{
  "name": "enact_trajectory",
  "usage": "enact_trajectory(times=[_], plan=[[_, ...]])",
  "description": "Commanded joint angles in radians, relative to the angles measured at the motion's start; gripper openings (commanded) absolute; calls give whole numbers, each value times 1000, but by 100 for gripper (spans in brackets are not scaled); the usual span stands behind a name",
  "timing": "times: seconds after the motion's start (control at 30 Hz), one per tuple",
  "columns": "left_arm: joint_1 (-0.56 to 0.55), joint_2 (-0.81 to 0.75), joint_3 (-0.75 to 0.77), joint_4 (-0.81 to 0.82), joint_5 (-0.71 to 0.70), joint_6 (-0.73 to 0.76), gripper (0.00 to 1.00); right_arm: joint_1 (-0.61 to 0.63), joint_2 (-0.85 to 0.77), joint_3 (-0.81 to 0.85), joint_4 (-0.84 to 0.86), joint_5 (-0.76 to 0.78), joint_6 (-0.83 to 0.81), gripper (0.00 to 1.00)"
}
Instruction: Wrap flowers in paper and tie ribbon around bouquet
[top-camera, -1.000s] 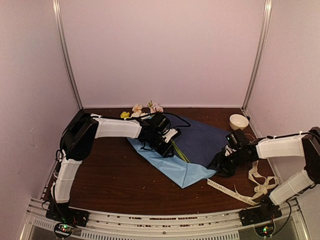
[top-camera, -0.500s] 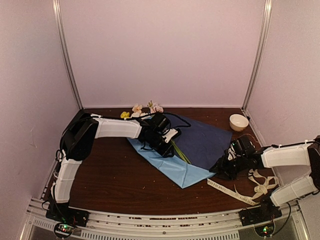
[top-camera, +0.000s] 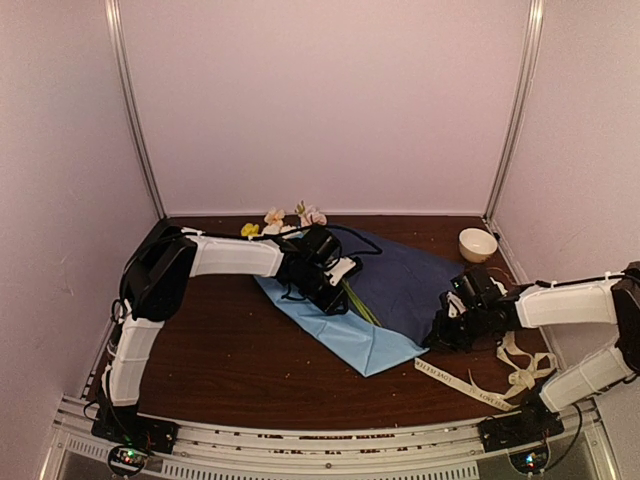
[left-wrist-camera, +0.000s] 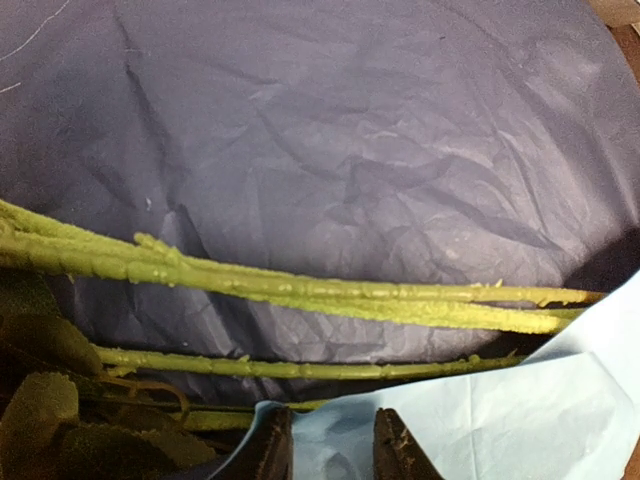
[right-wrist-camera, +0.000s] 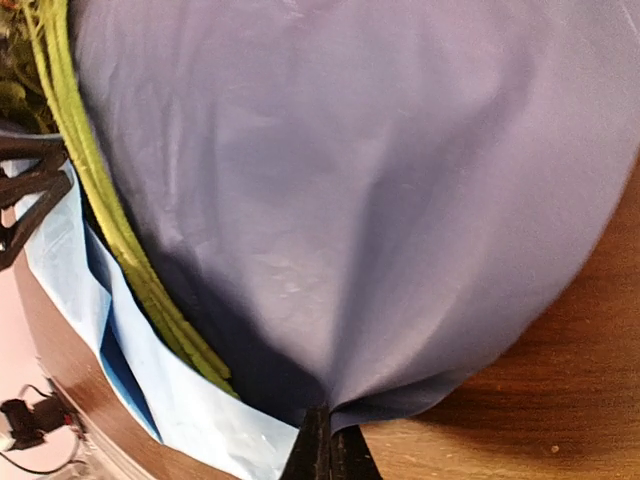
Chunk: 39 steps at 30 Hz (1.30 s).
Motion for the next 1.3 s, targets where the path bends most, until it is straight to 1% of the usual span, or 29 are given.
enact_trajectory(times=[0.0, 0.13, 0.23, 0.37, 0.47, 0.57, 0.67, 0.73, 0.9, 0.97, 1.1, 1.27], plan=[[30, 37, -35, -65, -55, 10, 32, 70, 18, 94, -122, 140, -129, 0], [35, 43, -36, -65, -55, 9, 32, 200, 34, 206, -260, 313, -211, 0], [40, 48, -38, -65, -55, 8, 32, 310, 75, 299, -357, 456, -275, 0], [45, 55, -38, -63, -49, 7, 31, 451, 137, 394, -428, 597, -378, 0], [50, 57, -42, -57, -42, 6, 31, 551, 190, 472, -462, 693, -472, 0], [58, 58, -46, -48, -35, 0, 31, 654, 242, 515, -469, 789, -595, 0], [70, 58, -50, -32, -18, -8, 31, 764, 296, 527, -432, 876, -710, 0], [79, 55, -54, -13, 9, -18, 31, 819, 347, 535, -400, 901, -776, 0], [99, 3, -105, 83, 73, -48, 32, 905, 492, 578, -369, 1023, -881, 0], [104, -21, -117, 108, 95, -51, 34, 910, 523, 594, -365, 1030, -894, 0], [122, -84, -154, 157, 129, -67, 42, 910, 541, 595, -345, 1030, -924, 0], [156, -192, -215, 238, 152, -106, 53, 911, 584, 605, -343, 977, -978, 0]])
